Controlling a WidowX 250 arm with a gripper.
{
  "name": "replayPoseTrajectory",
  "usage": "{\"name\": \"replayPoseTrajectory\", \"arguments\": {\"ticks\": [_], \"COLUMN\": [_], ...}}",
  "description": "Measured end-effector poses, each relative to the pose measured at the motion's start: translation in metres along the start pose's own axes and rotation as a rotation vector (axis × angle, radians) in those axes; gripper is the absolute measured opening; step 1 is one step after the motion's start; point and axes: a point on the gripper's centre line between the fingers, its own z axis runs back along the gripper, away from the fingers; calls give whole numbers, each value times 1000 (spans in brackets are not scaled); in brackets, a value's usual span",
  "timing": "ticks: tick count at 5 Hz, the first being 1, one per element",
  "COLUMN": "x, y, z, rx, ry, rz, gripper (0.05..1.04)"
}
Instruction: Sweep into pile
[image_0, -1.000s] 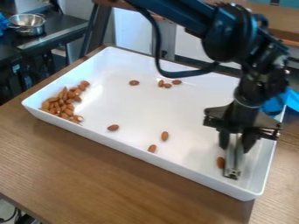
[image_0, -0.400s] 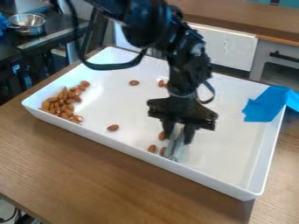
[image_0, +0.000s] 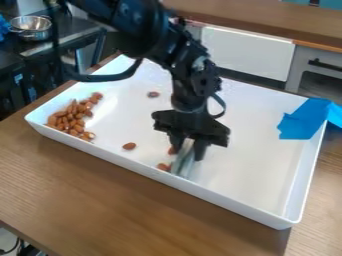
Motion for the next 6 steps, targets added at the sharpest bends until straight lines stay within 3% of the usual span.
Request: {"name": "replayPoseTrajectory", "arguments": {"ticks": [4,5,6], "x": [18,18,18], "y": [105,132,150], "z": [-13,-15,-14], "rx": [139,183,205], "ry": [48,47,13], "rz": [2,-8,-28], "gripper": [382,382,382]}}
